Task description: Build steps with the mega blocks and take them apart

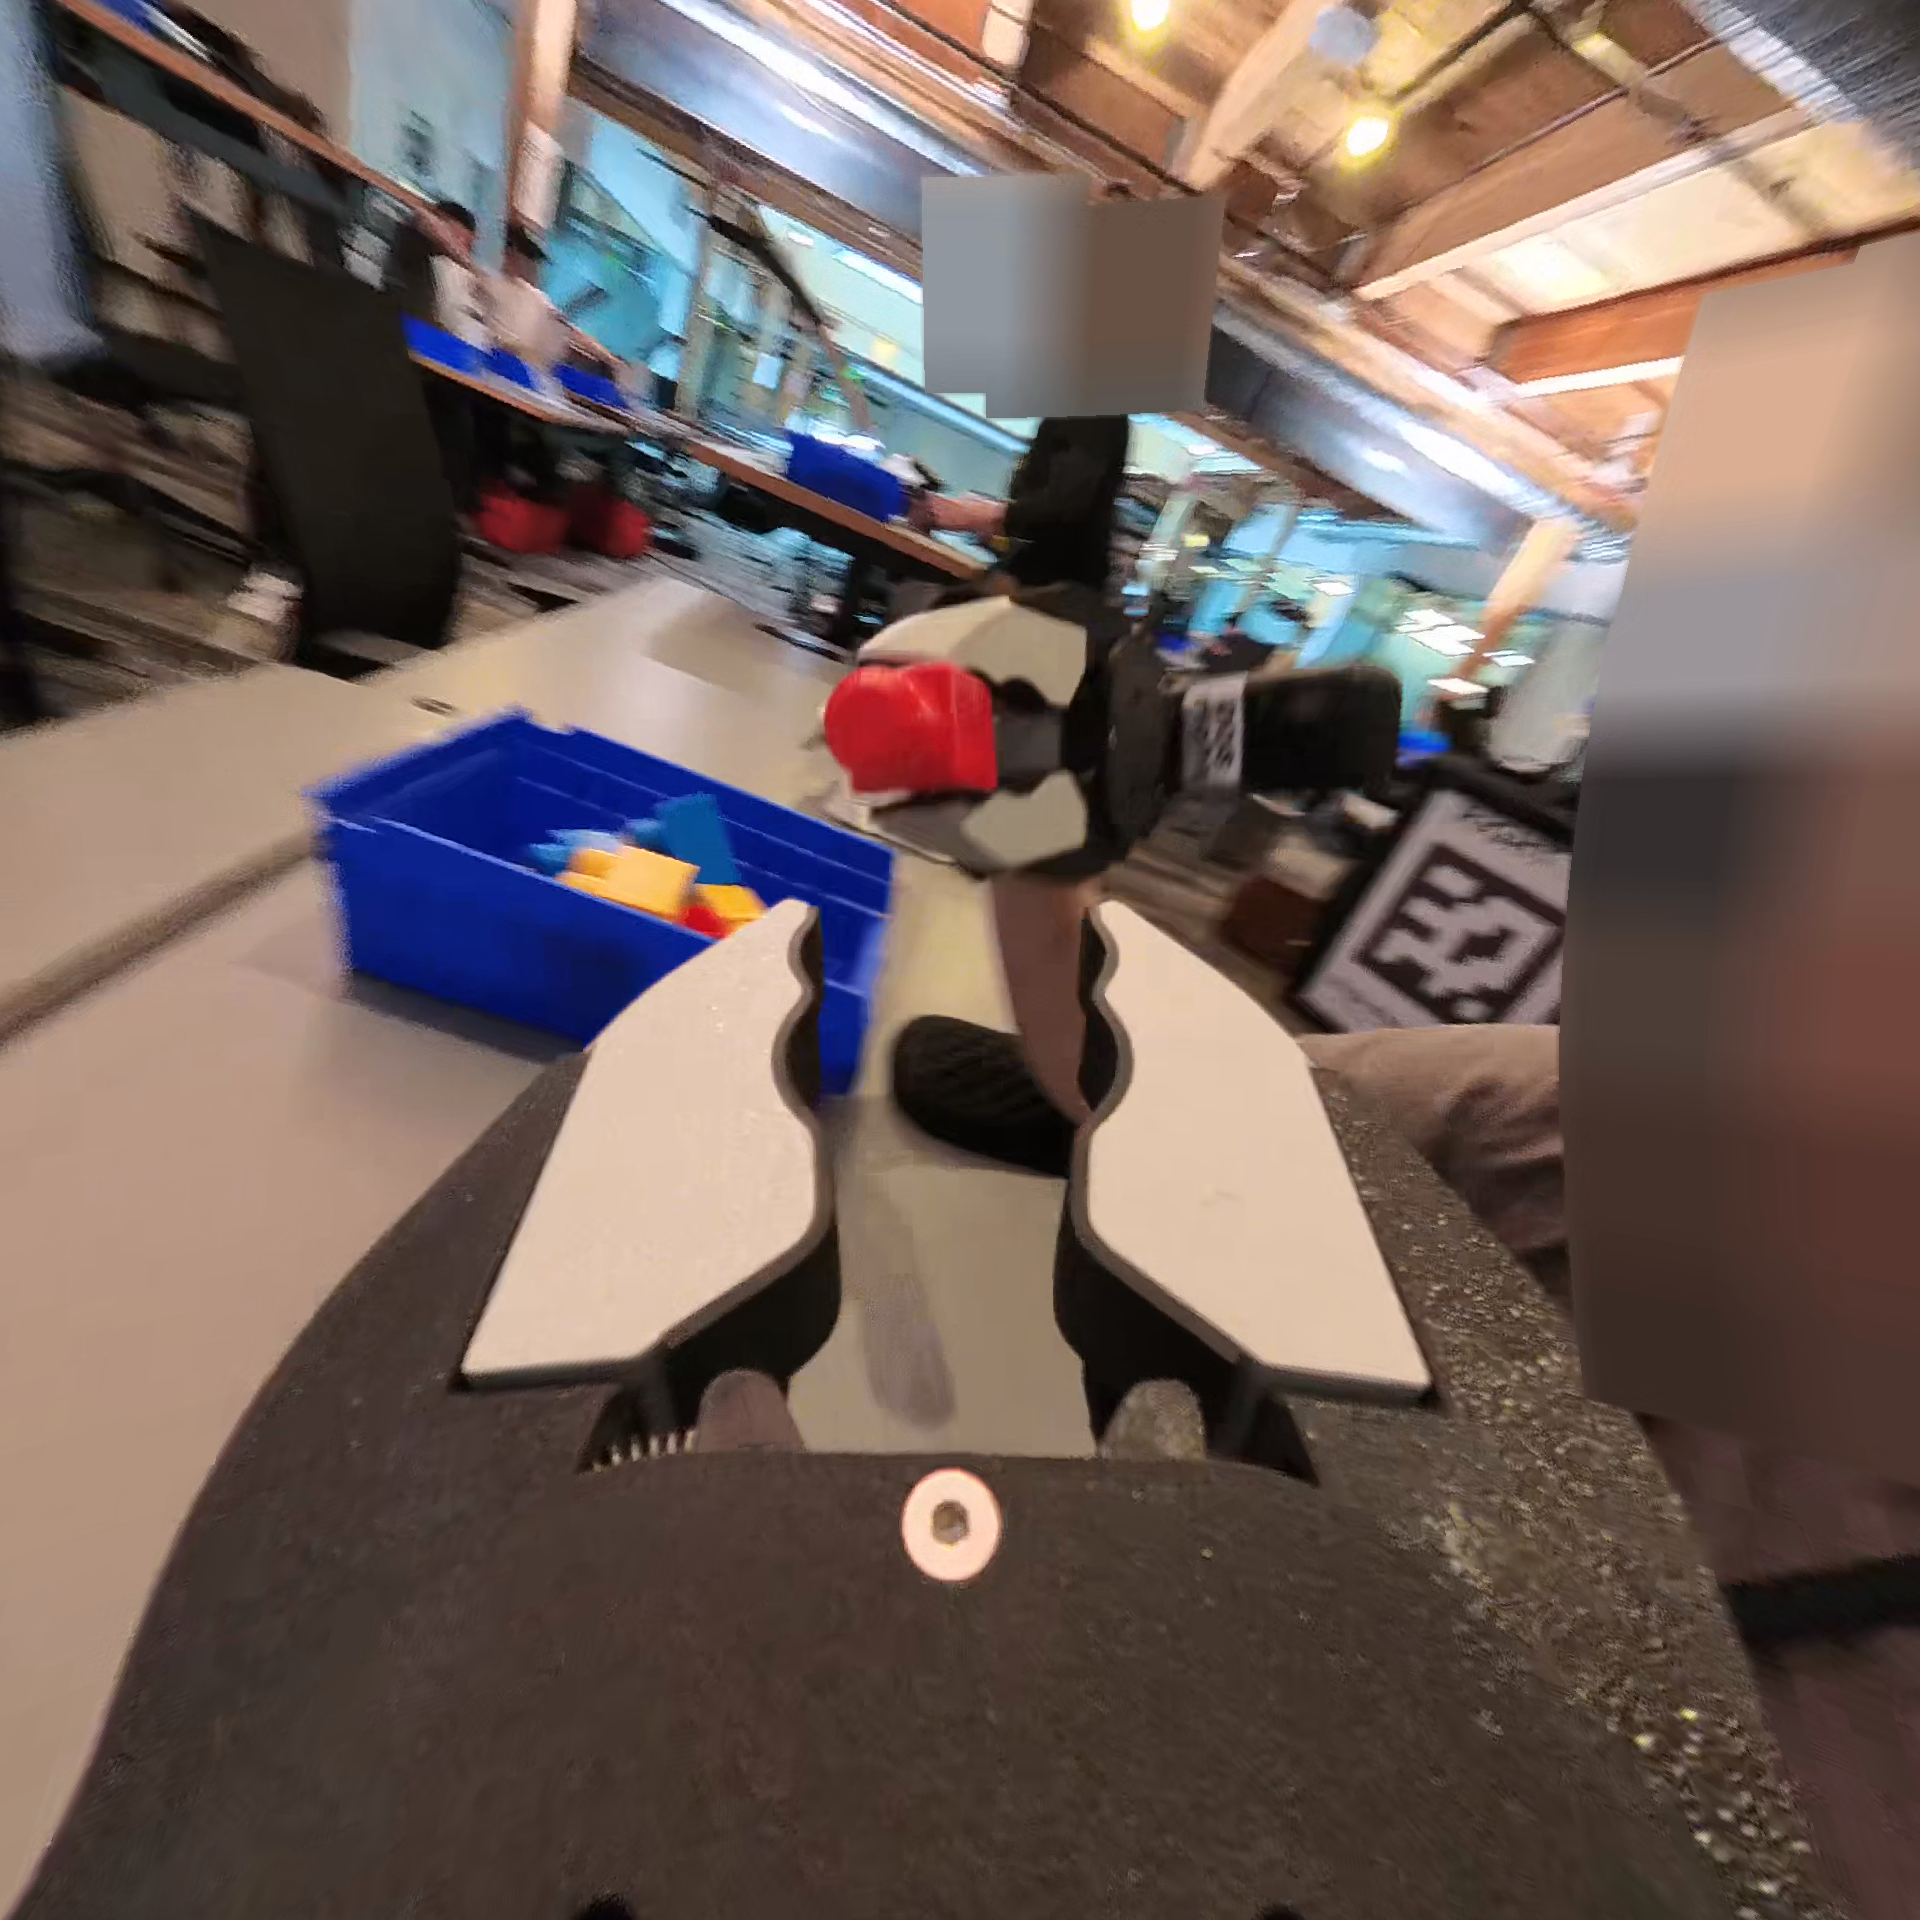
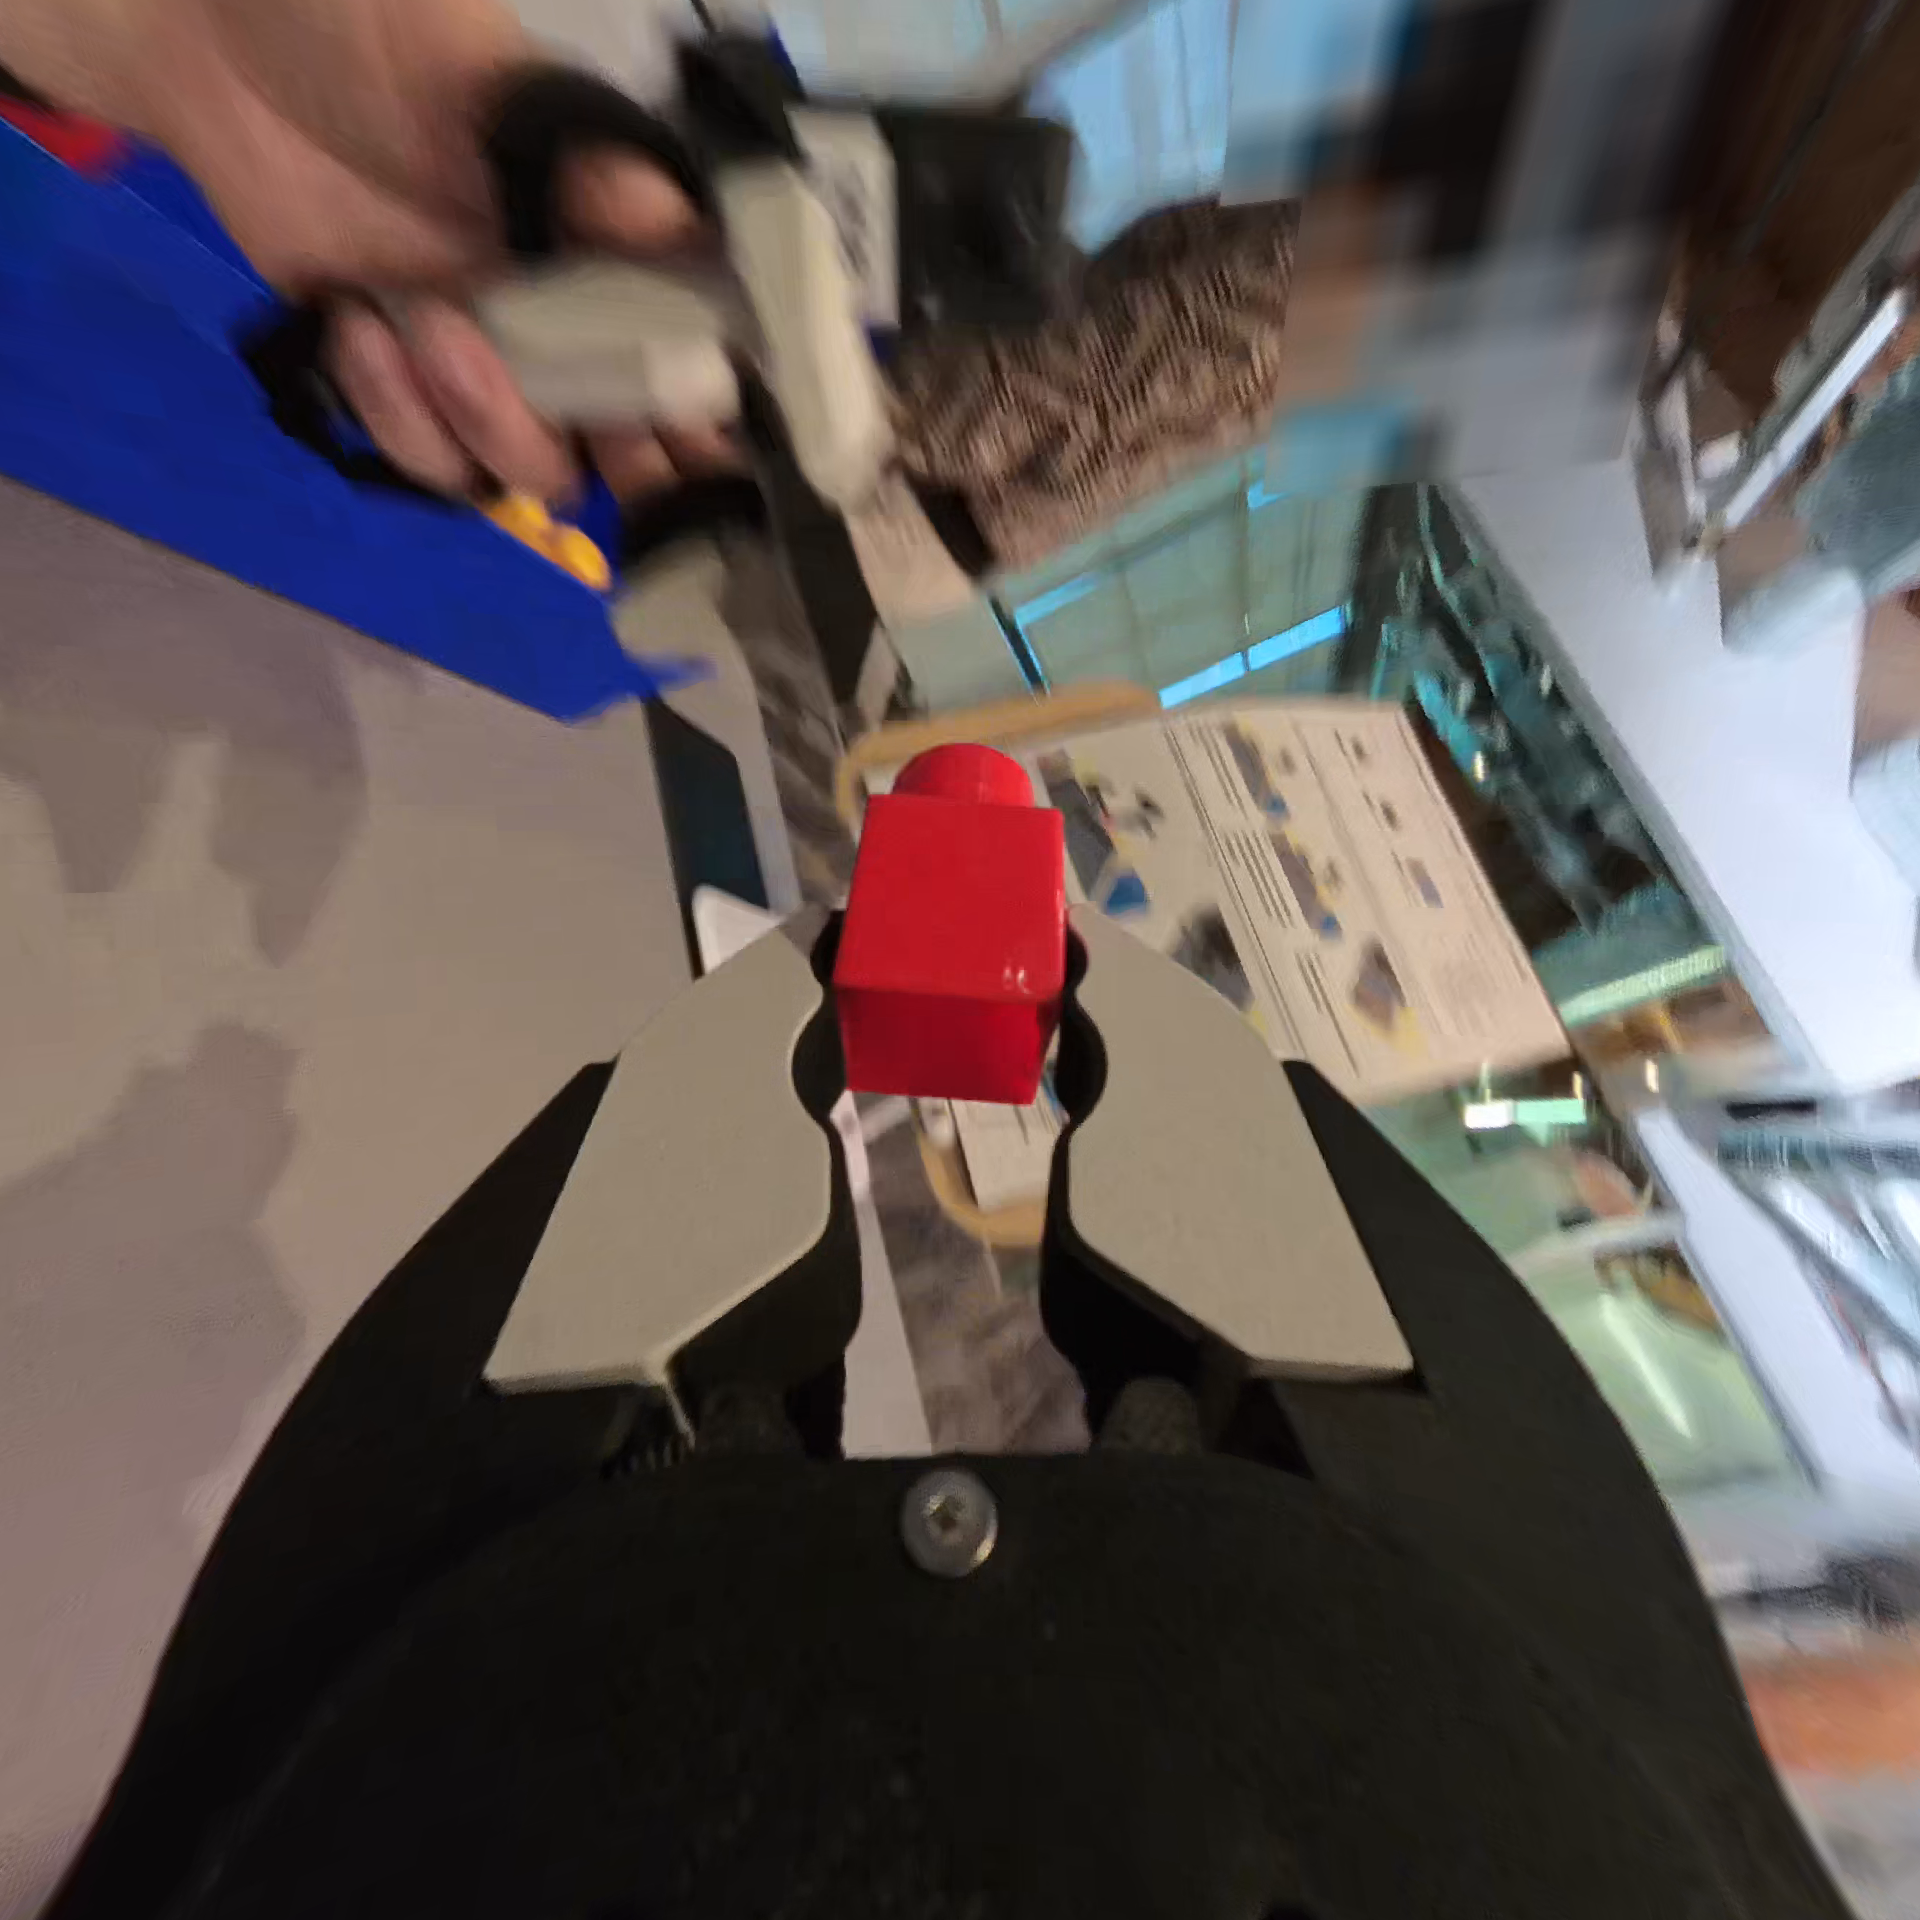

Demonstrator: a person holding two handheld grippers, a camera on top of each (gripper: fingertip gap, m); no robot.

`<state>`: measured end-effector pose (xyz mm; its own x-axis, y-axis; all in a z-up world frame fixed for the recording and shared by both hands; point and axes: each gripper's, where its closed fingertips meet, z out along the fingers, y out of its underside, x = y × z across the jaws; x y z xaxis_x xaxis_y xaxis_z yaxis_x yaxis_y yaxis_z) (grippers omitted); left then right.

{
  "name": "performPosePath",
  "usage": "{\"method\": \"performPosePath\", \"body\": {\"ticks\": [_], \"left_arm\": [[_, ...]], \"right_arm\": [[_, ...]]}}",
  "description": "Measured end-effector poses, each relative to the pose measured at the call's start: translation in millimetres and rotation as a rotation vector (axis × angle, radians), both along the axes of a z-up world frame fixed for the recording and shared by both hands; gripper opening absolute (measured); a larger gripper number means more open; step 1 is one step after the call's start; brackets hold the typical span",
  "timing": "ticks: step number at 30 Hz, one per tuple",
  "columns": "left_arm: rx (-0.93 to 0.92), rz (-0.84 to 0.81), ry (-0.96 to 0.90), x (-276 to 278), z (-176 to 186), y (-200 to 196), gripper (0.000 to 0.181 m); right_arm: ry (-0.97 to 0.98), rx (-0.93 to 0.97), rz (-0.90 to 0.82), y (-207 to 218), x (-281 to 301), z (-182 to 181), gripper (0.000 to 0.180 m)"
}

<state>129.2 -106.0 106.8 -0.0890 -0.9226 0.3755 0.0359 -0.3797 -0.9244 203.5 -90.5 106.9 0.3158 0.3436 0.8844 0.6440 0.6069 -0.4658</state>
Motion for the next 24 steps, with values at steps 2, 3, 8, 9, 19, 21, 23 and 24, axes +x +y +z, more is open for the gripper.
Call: {"method": "performPosePath", "body": {"ticks": [2, 3, 8, 9, 19, 21, 23, 24], "left_arm": [[0.083, 0.138, 0.054, -24, 6, 17, 0.046], [0.113, 0.187, 0.107, -37, 7, 22, 0.046], [0.184, 0.479, 0.618, -127, -32, 48, 0.046], [0.182, 0.555, 0.734, -151, -42, 52, 0.046], [-0.527, 0.753, 1.369, -298, -151, 10, 0.052], [-0.64, 0.751, 1.452, -306, -167, 5, 0.053], [-0.724, 0.738, 1.554, -314, -182, -2, 0.058], [-0.761, 0.726, 1.61, -319, -190, -7, 0.057]], "right_arm": [[0.044, -0.231, -0.122, 23, 57, -1, 0.038], [0.083, -0.363, -0.18, 33, 86, -8, 0.038], [0.074, -0.718, -0.654, 76, 230, -85, 0.038], [0.047, -0.792, -0.726, 78, 249, -106, 0.039], [0.099, -0.94, -0.826, 89, 269, -151, 0.066], [0.084, -0.919, -0.809, 87, 265, -147, 0.067], [0.063, -0.906, -0.816, 86, 265, -145, 0.067], [0.055, -0.902, -0.82, 85, 265, -144, 0.067]]}}
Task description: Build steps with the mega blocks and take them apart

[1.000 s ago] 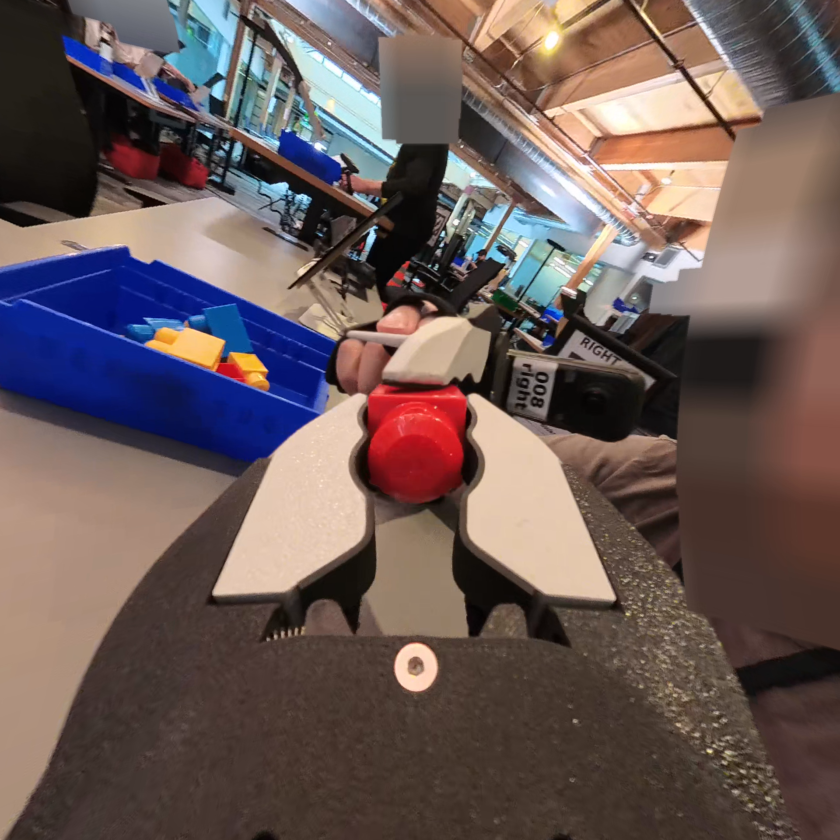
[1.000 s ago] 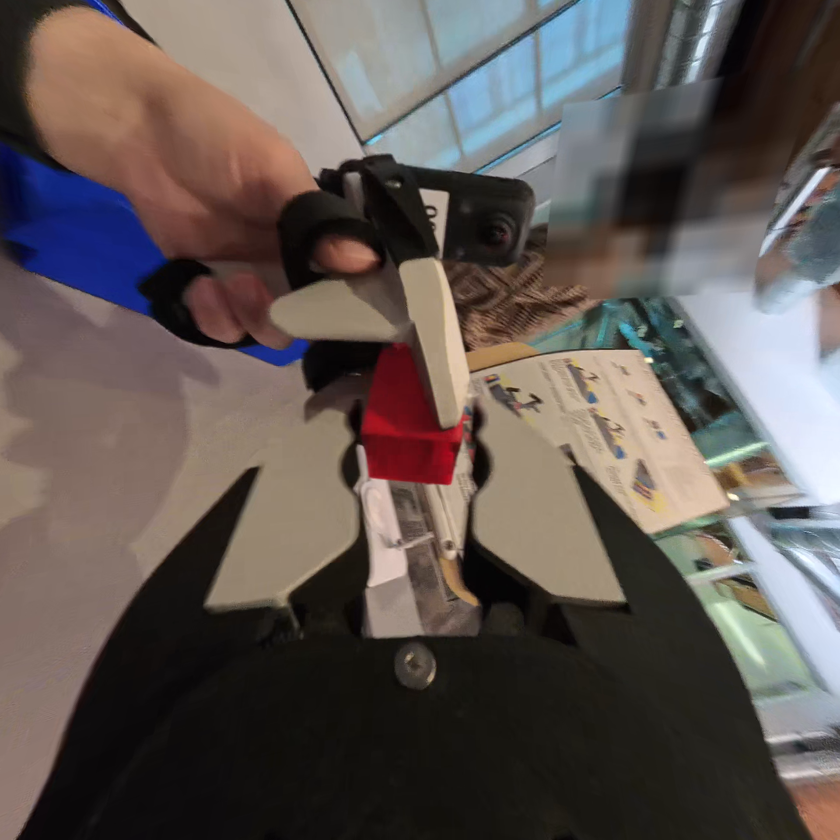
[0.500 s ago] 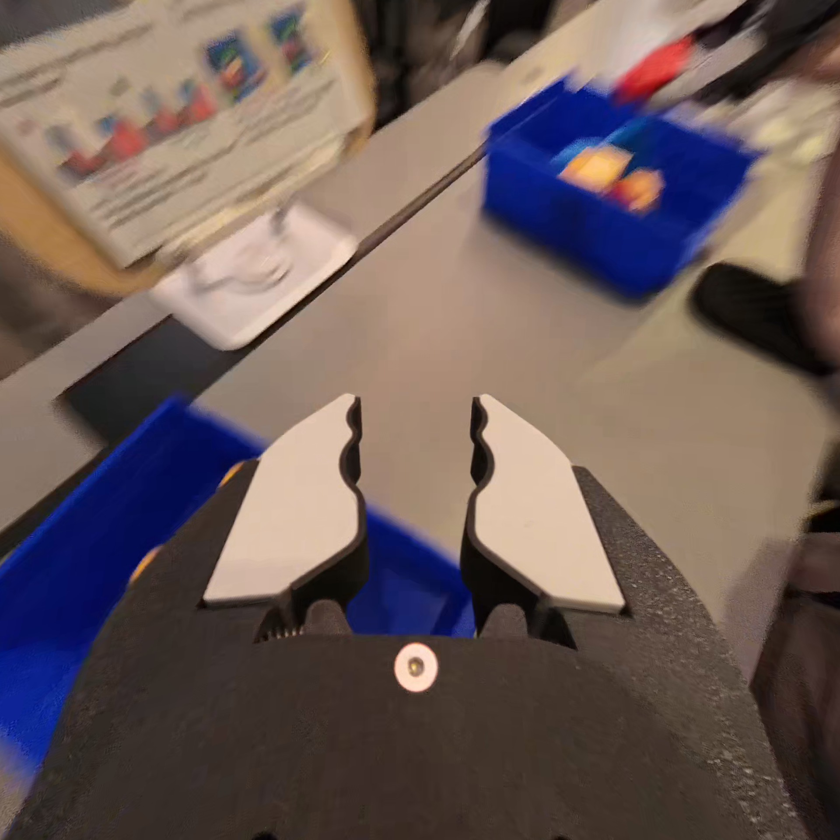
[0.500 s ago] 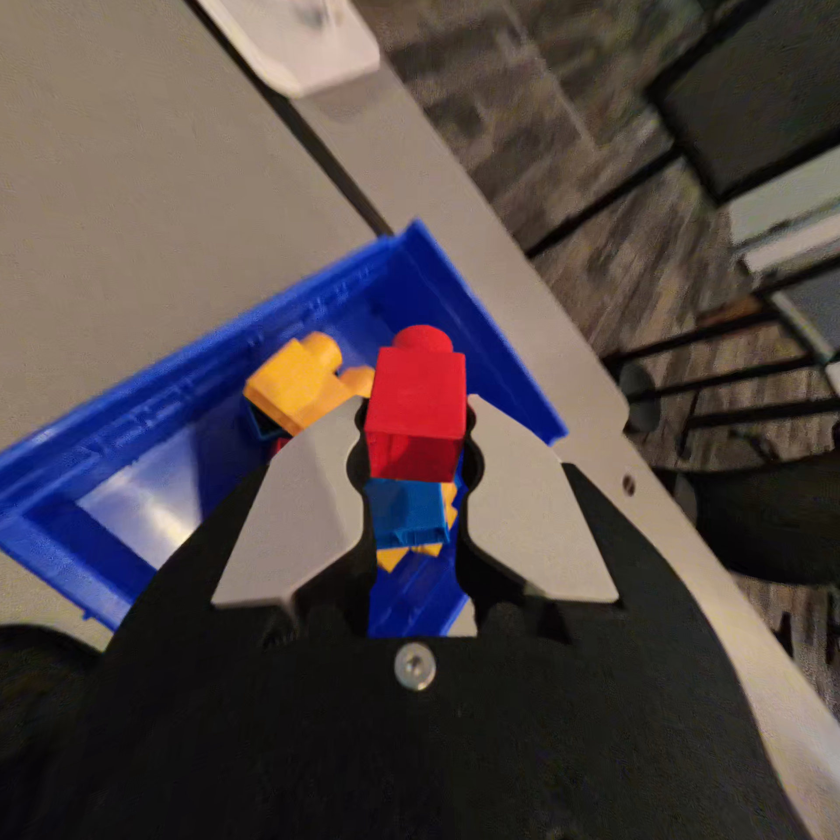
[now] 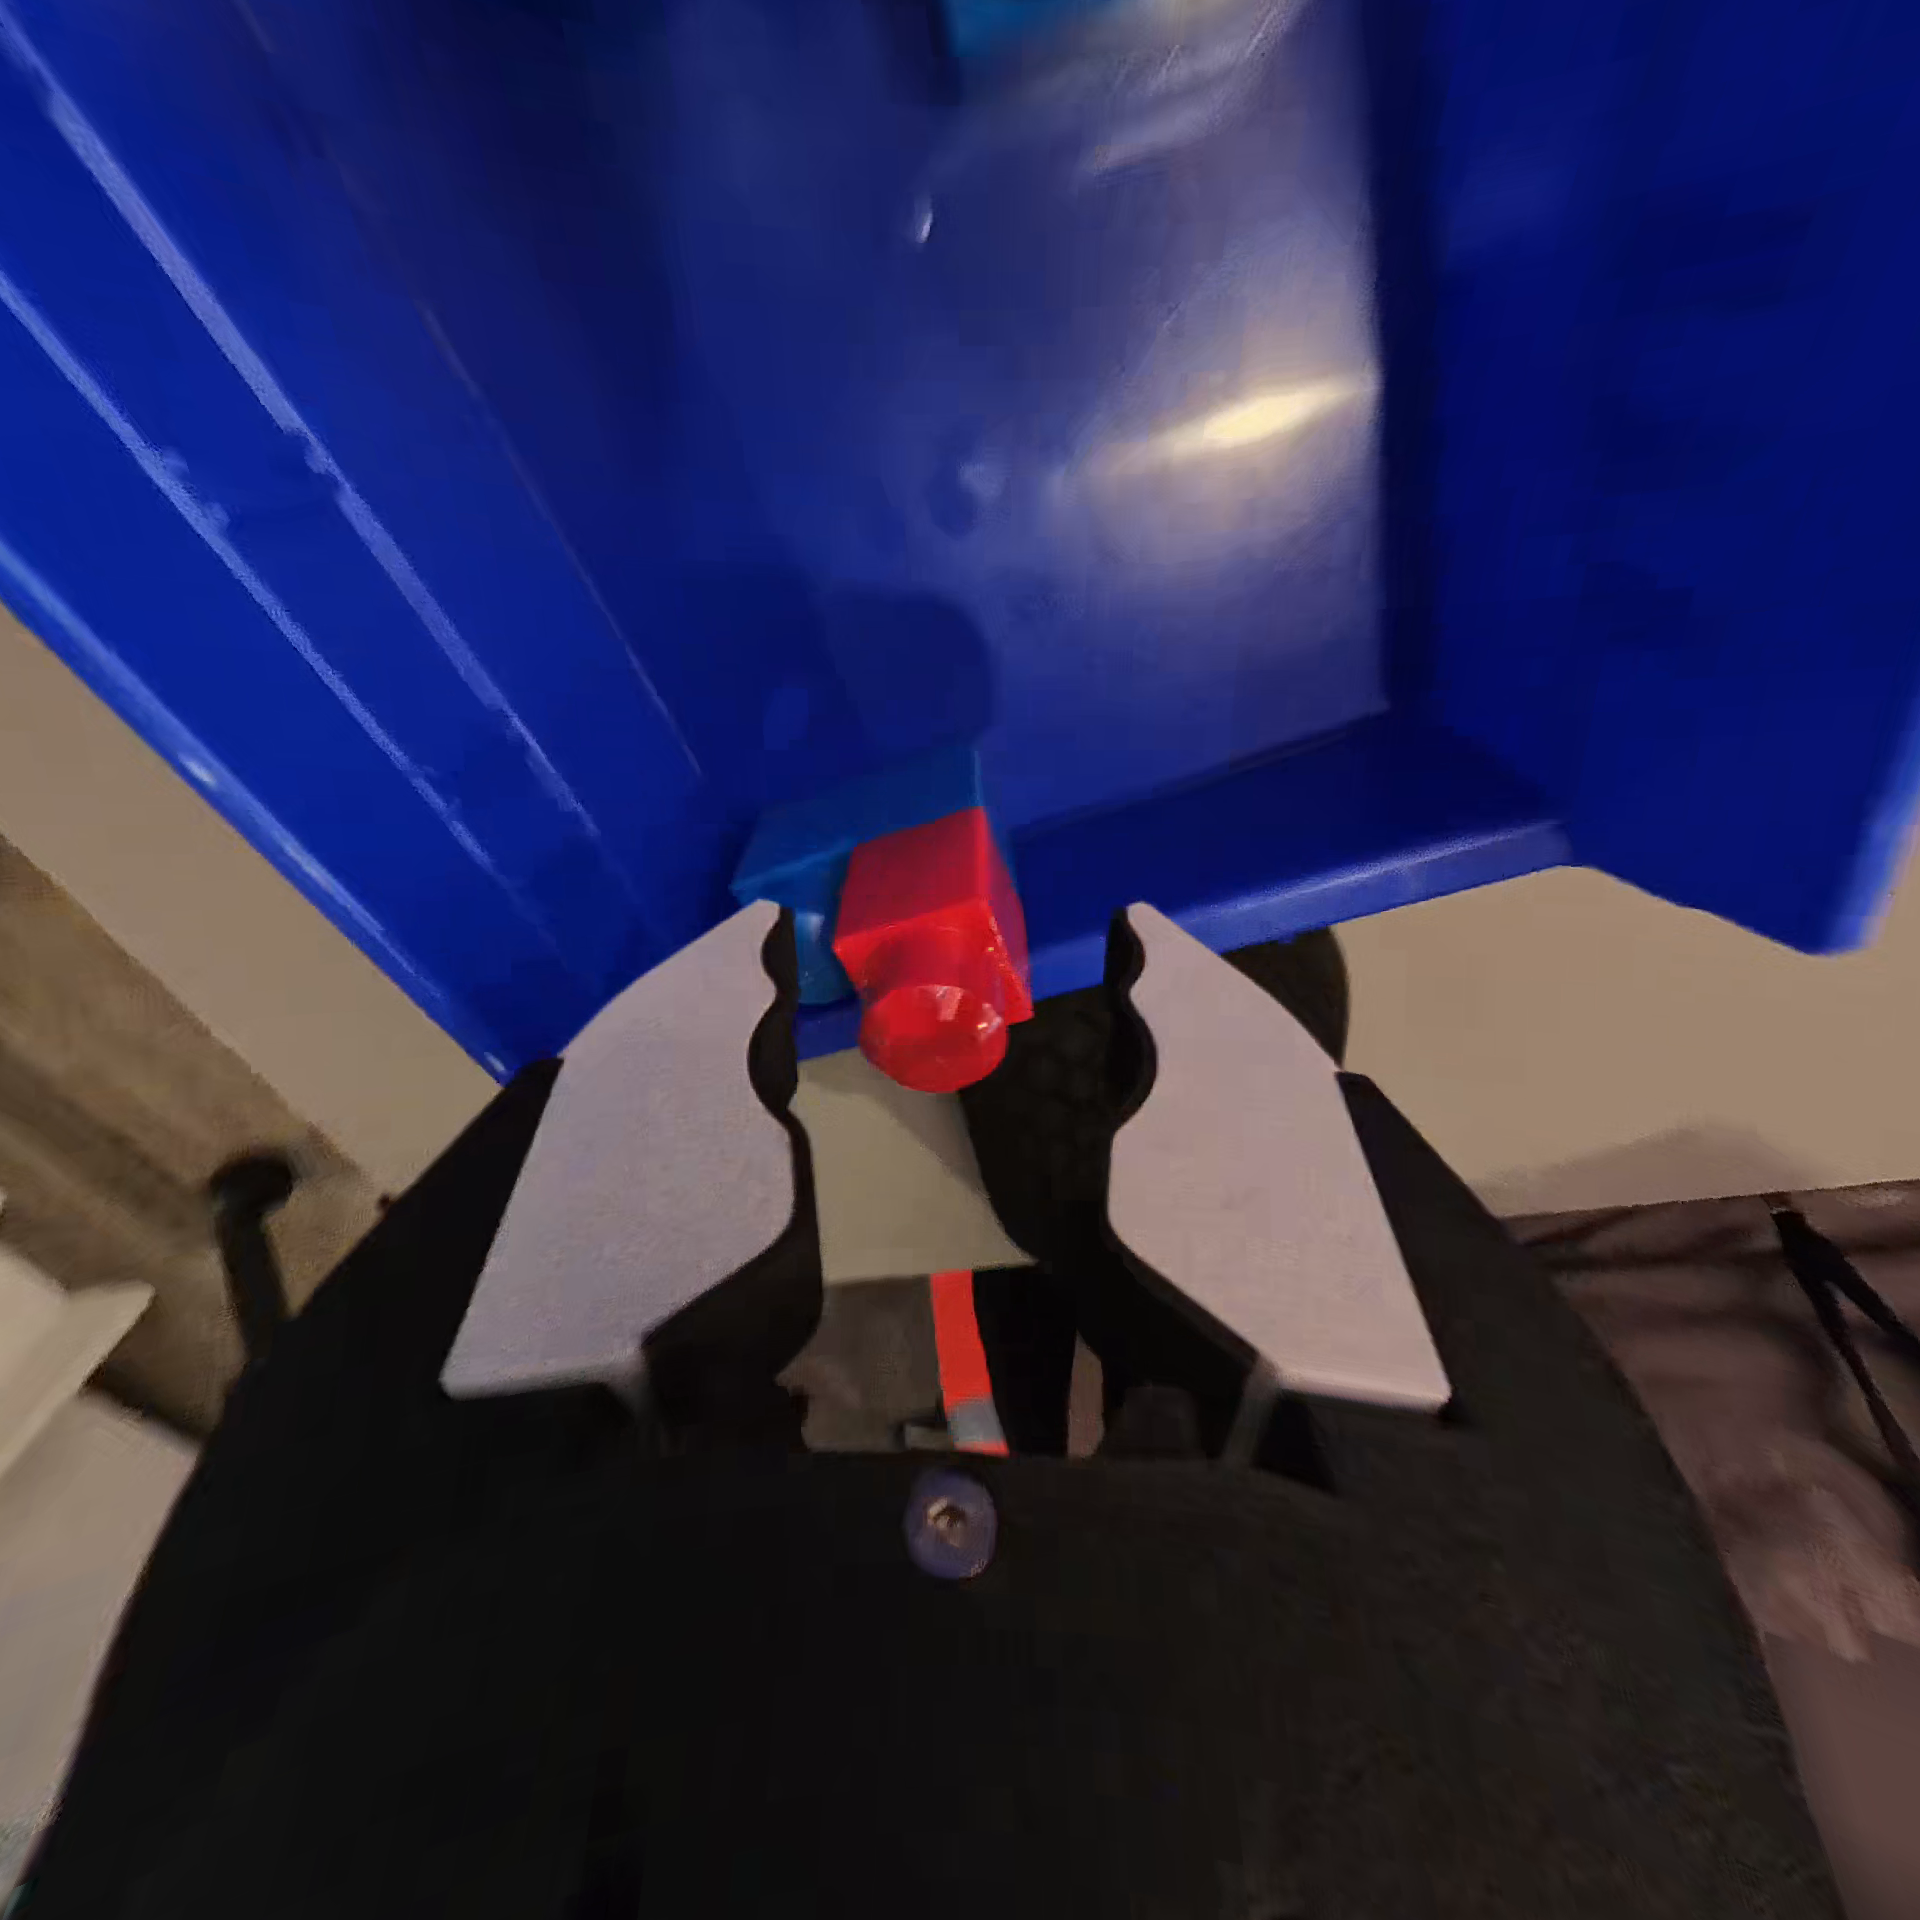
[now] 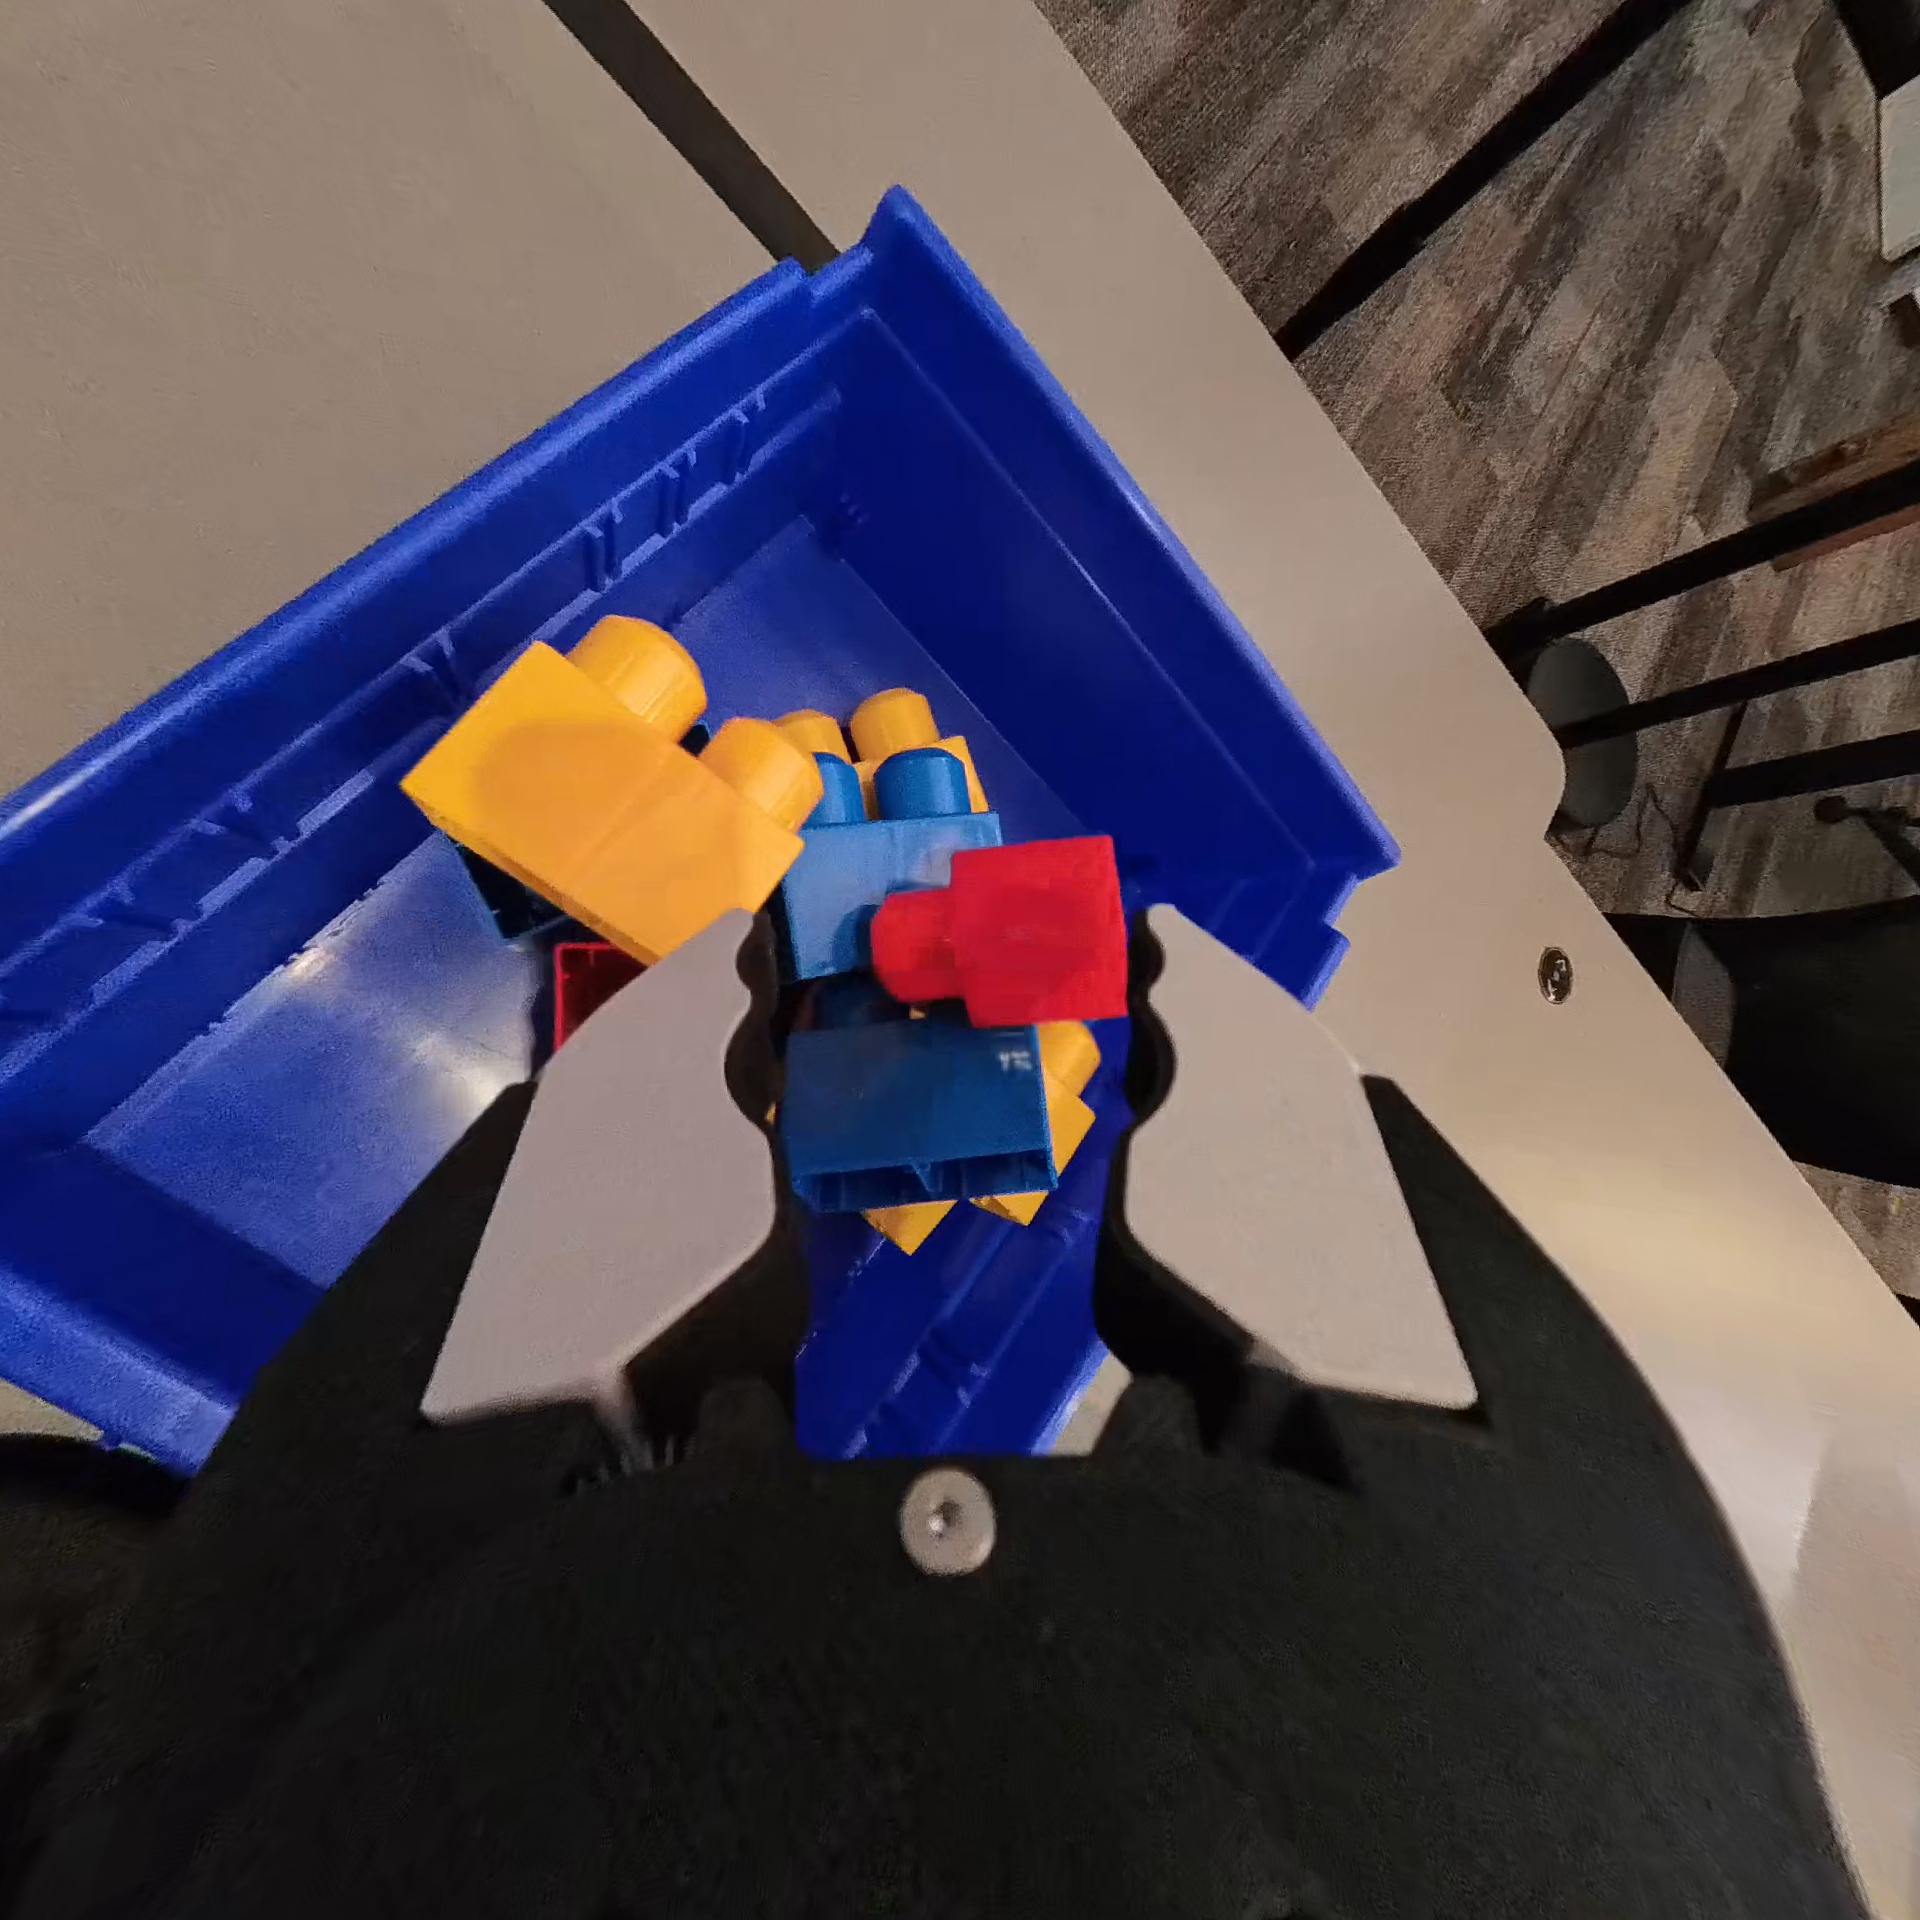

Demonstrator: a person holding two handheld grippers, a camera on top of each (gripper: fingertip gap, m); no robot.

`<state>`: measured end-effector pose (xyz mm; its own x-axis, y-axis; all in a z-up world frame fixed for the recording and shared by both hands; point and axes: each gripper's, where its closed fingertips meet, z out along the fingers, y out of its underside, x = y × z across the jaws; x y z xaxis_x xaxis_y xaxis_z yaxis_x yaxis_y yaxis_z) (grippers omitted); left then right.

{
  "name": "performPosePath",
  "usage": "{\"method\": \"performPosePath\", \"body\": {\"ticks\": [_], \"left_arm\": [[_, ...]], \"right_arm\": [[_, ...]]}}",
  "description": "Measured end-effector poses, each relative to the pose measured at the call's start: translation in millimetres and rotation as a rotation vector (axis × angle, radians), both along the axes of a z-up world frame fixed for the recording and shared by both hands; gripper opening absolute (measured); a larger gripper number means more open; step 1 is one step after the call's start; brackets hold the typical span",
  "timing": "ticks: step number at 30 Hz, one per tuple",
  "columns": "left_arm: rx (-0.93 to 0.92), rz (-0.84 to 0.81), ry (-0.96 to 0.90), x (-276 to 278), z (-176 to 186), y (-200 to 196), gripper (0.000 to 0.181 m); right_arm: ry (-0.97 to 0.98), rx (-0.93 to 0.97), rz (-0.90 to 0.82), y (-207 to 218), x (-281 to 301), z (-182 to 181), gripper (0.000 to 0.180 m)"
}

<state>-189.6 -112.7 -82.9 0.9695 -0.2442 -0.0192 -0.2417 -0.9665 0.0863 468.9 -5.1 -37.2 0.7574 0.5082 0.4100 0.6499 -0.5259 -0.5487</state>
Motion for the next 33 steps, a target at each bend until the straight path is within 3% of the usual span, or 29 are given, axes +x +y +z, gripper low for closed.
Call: {"method": "performPosePath", "body": {"ticks": [2, 4, 8, 13, 17, 21, 25, 28, 30, 33], "left_arm": [[-0.11, 0.024, 0.063, -9, -12, -11, 0.06], [-0.189, 0.034, 0.085, -13, -21, -18, 0.051], [-0.172, -0.021, 0.077, -10, -20, -14, 0.04], [-0.014, -0.102, 0.124, -9, 1, 3, 0.039], [0.233, -0.257, 0.008, 20, 35, 21, 0.039], [0.554, -0.437, -0.285, 78, 100, 21, 0.039], [0.776, -0.649, -0.623, 149, 159, 5, 0.038], [0.677, -0.773, -0.804, 195, 162, -16, 0.038], [0.636, -0.831, -0.813, 213, 155, -20, 0.038], [0.613, -0.845, -0.842, 235, 150, -17, 0.038]], "right_arm": [[-0.009, 0.002, 0.002, 0, 0, 1, 0.067], [-0.016, 0.004, 0.005, -1, -1, 3, 0.067], [-0.039, 0.003, 0.014, -2, -3, 3, 0.067], [-0.064, 0.039, 0.039, -3, -14, 14, 0.066], [-0.101, 0.161, 0.075, 4, -43, 41, 0.065], [-0.084, 0.455, 0.266, 8, -134, 87, 0.066], [0.062, 0.666, 0.649, -40, -278, 98, 0.067], [0.08, 0.775, 0.911, -97, -351, 86, 0.082], [0.223, 0.862, 0.994, -128, -375, 91, 0.082], [0.476, 0.725, 1.005, -146, -396, 82, 0.082]]}}
